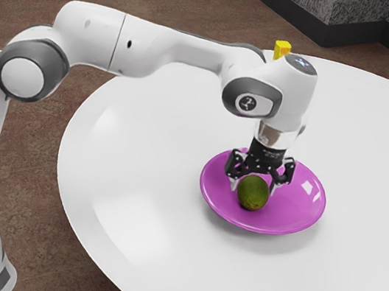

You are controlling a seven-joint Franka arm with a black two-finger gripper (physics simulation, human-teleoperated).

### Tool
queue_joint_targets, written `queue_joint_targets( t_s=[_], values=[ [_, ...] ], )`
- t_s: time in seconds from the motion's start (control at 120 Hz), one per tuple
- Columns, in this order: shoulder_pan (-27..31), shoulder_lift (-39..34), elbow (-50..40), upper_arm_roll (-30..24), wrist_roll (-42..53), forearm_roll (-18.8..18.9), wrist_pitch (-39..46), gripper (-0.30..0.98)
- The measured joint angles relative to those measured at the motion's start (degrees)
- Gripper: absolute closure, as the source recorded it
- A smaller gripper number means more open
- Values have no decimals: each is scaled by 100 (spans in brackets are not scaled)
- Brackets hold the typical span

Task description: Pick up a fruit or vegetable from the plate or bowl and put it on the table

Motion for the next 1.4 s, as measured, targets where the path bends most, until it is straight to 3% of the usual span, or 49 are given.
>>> queue_joint_targets(
  t_s=[0.183,0.342,0.525,1.033,1.2,1.4],
  values=[
    [-1,89,5,1,124,47,-2,1],
    [0,78,8,32,204,72,-22,28],
    [-11,60,13,28,276,147,-51,41],
    [-25,-406,699,-6,382,174,-626,56],
    [-320,-55,1395,-24,408,188,-690,58],
    [-772,292,1743,-24,470,205,-184,60]
  ],
)
